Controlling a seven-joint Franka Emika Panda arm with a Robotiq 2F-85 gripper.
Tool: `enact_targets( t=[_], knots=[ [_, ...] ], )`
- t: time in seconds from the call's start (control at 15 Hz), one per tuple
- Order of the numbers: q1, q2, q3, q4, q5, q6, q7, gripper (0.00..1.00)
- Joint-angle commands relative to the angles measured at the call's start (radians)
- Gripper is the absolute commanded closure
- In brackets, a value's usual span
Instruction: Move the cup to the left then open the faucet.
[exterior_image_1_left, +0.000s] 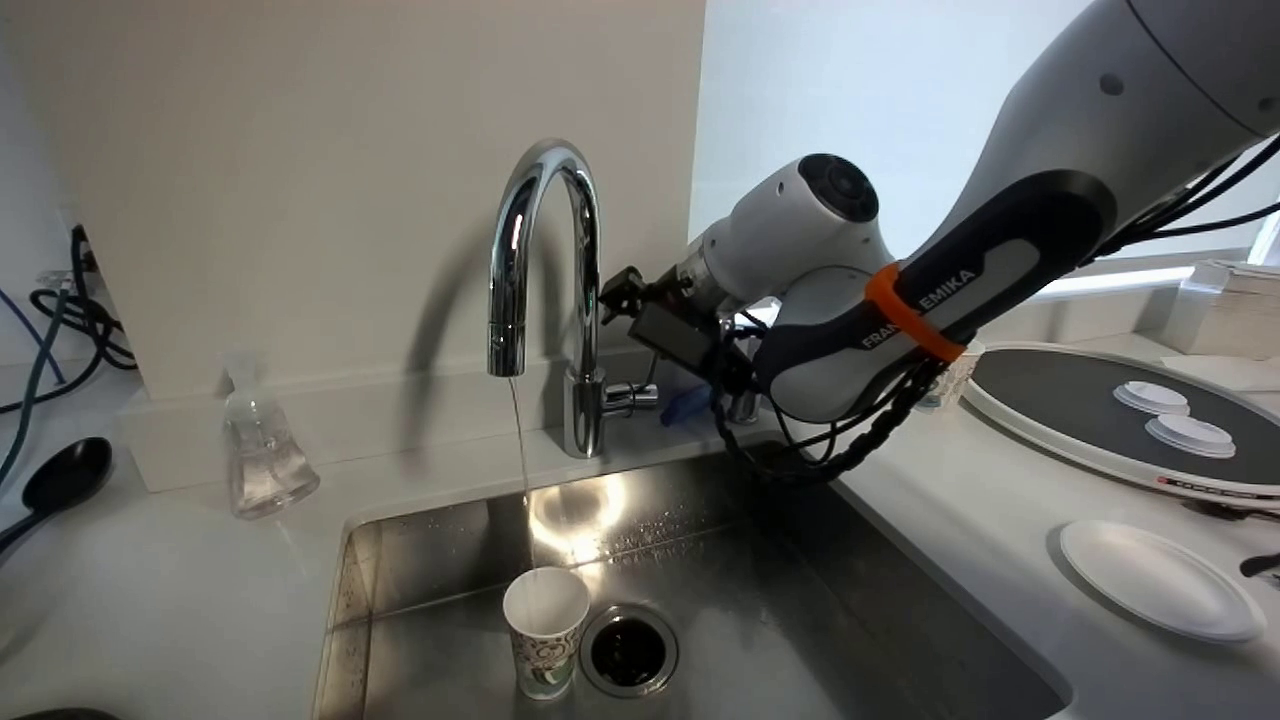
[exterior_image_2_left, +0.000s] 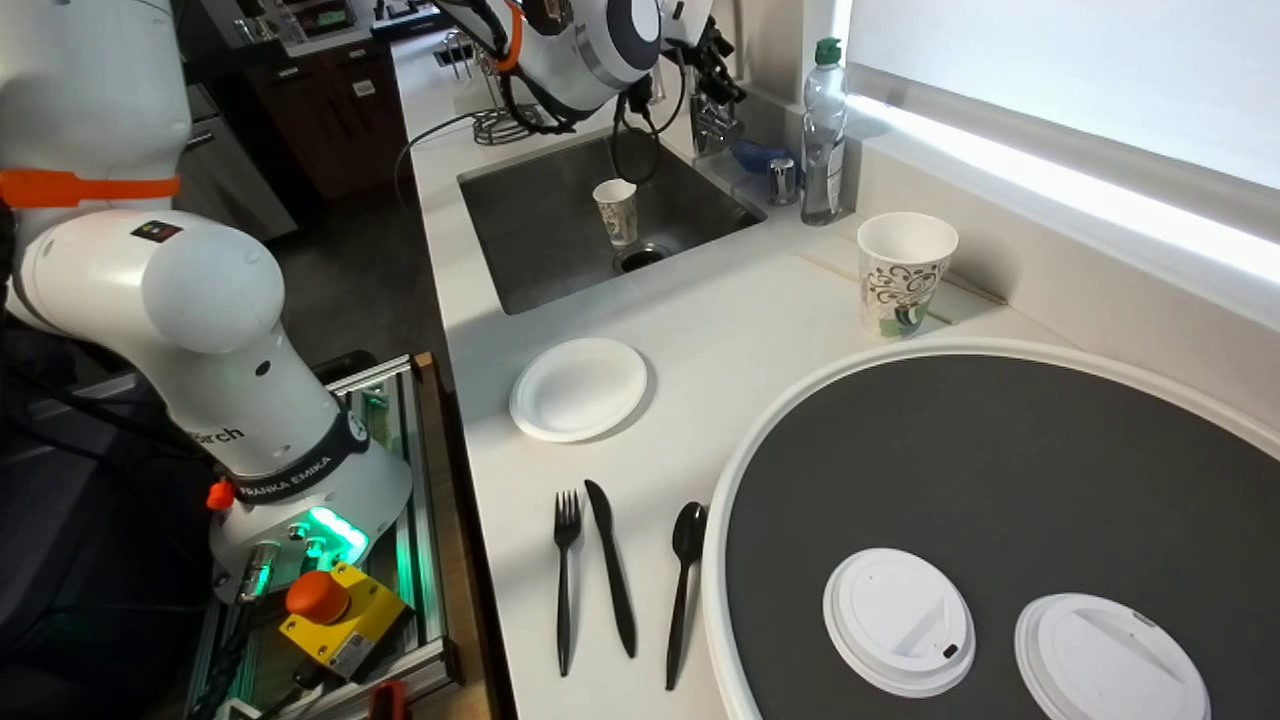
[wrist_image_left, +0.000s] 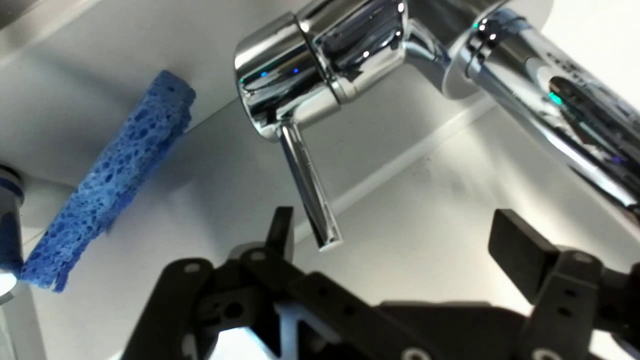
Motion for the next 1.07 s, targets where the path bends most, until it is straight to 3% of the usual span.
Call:
enact_targets(
  t=[0.0,0.47,0.6,0.87,1.0],
  knots=[
    [-0.020,0.012,0.041,0.012,0.028,0.037,0.026,0.00],
    [-0.052,0.008,0.081,0.013,0.048,0.077,0.034,0.00],
    [-0.062,0.010,0.090,0.016,0.047,0.093,0.035,0.27],
    [-0.087,0.007,0.117,0.014,0.041,0.109,0.035,0.56],
    [-0.107,0.008,0.138,0.017,0.040,0.106,0.035,0.39]
  ],
)
